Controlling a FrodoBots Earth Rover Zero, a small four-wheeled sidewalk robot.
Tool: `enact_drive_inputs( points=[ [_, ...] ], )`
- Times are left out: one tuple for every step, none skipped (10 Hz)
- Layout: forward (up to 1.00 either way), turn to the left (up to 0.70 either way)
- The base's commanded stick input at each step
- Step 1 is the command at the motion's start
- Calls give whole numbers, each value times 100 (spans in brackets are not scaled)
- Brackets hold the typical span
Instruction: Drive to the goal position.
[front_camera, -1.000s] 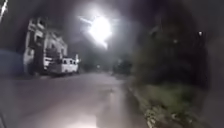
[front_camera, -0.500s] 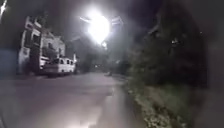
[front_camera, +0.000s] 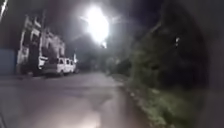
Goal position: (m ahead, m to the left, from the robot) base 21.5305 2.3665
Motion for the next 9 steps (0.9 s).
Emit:
enact_drive_inputs(
  points=[
    [49,-6],
    [49,4],
    [49,-44],
    [49,-46],
    [49,-28],
    [49,-10],
    [49,0],
    [49,-8],
    [49,-39]
  ],
)
